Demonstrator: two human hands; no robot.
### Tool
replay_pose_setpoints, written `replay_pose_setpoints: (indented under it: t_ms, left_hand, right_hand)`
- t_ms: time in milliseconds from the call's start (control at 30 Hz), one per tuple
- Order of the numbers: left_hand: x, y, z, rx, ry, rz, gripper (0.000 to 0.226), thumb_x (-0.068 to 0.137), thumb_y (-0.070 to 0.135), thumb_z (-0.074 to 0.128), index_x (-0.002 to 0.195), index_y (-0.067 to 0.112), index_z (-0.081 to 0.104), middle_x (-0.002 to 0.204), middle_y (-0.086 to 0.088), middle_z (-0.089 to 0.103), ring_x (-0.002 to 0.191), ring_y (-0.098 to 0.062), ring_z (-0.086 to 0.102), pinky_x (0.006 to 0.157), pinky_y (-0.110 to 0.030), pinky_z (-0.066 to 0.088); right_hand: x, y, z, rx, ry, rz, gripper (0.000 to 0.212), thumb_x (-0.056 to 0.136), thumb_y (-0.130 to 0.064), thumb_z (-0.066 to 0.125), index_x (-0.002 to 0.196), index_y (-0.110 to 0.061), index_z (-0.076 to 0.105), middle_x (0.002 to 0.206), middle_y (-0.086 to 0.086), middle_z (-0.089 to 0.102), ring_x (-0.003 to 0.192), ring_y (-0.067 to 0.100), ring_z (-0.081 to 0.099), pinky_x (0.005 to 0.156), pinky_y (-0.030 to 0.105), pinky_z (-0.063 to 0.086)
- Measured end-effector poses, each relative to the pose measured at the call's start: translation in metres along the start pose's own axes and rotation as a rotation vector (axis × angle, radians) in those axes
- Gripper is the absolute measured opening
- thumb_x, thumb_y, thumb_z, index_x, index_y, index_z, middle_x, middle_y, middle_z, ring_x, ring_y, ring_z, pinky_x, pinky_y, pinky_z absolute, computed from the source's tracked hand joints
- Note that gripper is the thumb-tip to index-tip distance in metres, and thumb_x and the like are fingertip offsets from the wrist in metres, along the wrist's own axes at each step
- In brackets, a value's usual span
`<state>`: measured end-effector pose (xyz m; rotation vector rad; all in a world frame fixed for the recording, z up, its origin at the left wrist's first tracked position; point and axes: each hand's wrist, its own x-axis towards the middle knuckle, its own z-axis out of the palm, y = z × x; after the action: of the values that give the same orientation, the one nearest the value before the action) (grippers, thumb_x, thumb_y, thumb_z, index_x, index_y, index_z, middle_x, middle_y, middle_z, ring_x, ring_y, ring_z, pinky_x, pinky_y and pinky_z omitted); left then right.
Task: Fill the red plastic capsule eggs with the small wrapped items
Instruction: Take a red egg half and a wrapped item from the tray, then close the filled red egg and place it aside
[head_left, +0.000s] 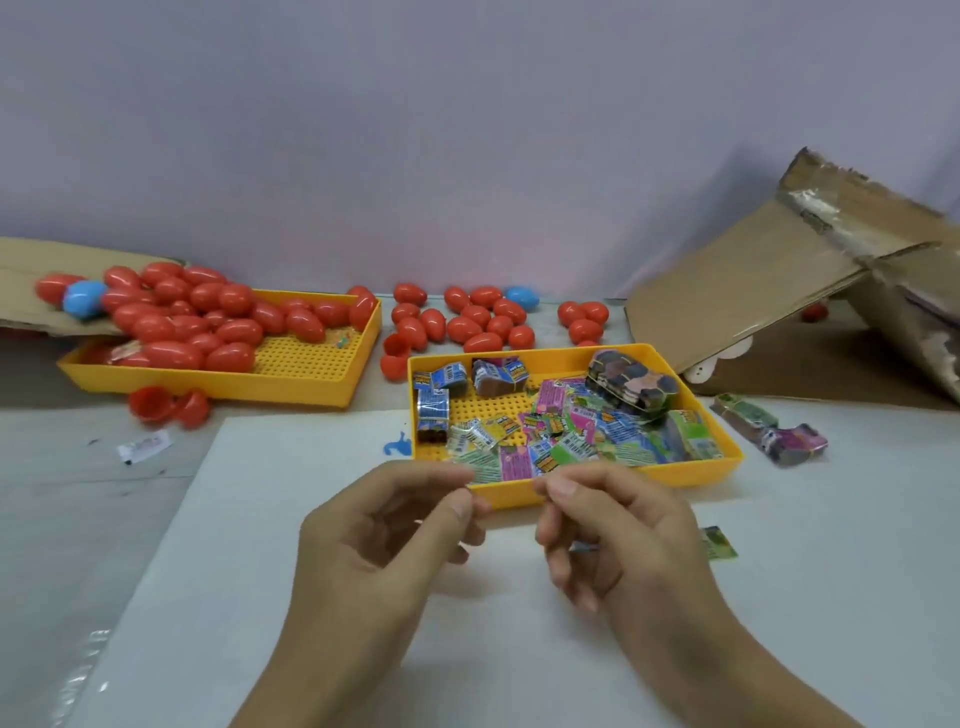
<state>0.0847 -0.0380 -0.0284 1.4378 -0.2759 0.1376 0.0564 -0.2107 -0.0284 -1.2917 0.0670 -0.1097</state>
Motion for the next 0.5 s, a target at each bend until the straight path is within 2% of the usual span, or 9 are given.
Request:
replay_pose_setpoints:
  t_ms: [33,133,200,267,333,367,433,467,500]
  left_hand:
    - [0.003,0.004,-0.005,-0.009,0.036,-0.005,0.016,0.074,0.011,0.07,0.085,0.019,0.078,0.071,-0.011,0.073,0.06,-0.022,0.068,0.053,-0.025,0.053]
    - [0.033,0.024,-0.022,-0.306,0.127,-0.111,0.008,0.073,0.01,0.075,0.078,0.016,0.077,0.071,-0.007,0.069,0.06,-0.018,0.063,0.051,-0.025,0.05]
    - [0.063,0.033,-0.038,-0.226,0.237,-0.086,0.013,0.079,0.006,0.07,0.081,0.017,0.077,0.078,-0.002,0.071,0.07,-0.014,0.067,0.057,-0.022,0.052]
    - [0.101,0.04,-0.056,0.02,0.385,-0.04,0.021,0.087,-0.001,0.067,0.094,0.018,0.075,0.091,0.003,0.072,0.088,-0.012,0.069,0.064,-0.018,0.052]
    - [0.14,0.044,-0.073,0.379,0.411,-0.041,0.032,0.091,0.001,0.064,0.113,0.022,0.071,0.11,0.006,0.069,0.106,-0.01,0.065,0.068,-0.012,0.048]
    - [0.158,0.045,-0.079,0.563,0.354,-0.056,0.04,0.09,0.001,0.063,0.121,0.025,0.068,0.12,0.006,0.066,0.108,-0.009,0.062,0.066,-0.009,0.045]
    - [0.19,0.045,-0.085,0.927,0.158,-0.144,0.054,0.09,0.0,0.062,0.134,0.03,0.06,0.137,-0.002,0.057,0.094,-0.006,0.06,0.06,-0.008,0.041]
    - [0.201,0.041,-0.085,1.126,0.039,-0.18,0.056,0.091,0.001,0.062,0.139,0.031,0.056,0.143,-0.006,0.054,0.088,-0.006,0.058,0.063,-0.01,0.043]
    - [0.209,0.034,-0.084,1.303,-0.079,-0.202,0.055,0.092,0.004,0.062,0.141,0.029,0.055,0.144,-0.007,0.053,0.092,-0.01,0.06,0.071,-0.014,0.047]
  right_hand:
    - [0.0,0.003,-0.001,-0.017,-0.02,0.0,0.02,0.072,-0.028,0.074,0.08,-0.009,0.072,0.065,0.013,0.061,0.045,0.018,0.052,0.036,0.018,0.031]
    - [0.005,0.004,-0.005,-0.017,-0.044,0.007,0.032,0.067,-0.036,0.075,0.081,-0.007,0.072,0.065,0.014,0.061,0.046,0.019,0.051,0.037,0.018,0.031]
    - [0.009,0.004,-0.005,-0.016,-0.044,0.026,0.026,0.072,-0.03,0.074,0.081,-0.006,0.072,0.066,0.014,0.061,0.047,0.018,0.052,0.035,0.018,0.032]
    - [0.011,0.005,-0.004,-0.013,-0.058,0.034,0.024,0.074,-0.028,0.07,0.082,-0.006,0.072,0.066,0.014,0.061,0.047,0.017,0.051,0.035,0.018,0.032]
    - [0.011,0.005,-0.003,-0.024,-0.07,0.031,0.024,0.074,-0.029,0.07,0.082,-0.007,0.072,0.066,0.014,0.061,0.047,0.018,0.051,0.036,0.018,0.032]
    - [0.01,0.005,-0.002,-0.031,-0.078,0.027,0.023,0.073,-0.029,0.071,0.082,-0.007,0.073,0.065,0.014,0.061,0.047,0.018,0.051,0.036,0.017,0.032]
    - [0.01,0.005,-0.002,-0.038,-0.086,0.026,0.02,0.076,-0.027,0.069,0.081,-0.008,0.073,0.065,0.013,0.061,0.047,0.017,0.051,0.035,0.018,0.031]
    - [0.01,0.005,-0.003,-0.035,-0.086,0.029,0.019,0.076,-0.026,0.068,0.081,-0.009,0.073,0.065,0.013,0.061,0.047,0.017,0.051,0.035,0.018,0.031]
    - [0.01,0.005,-0.004,-0.028,-0.087,0.034,0.018,0.077,-0.026,0.068,0.081,-0.009,0.073,0.065,0.013,0.061,0.047,0.017,0.052,0.035,0.018,0.031]
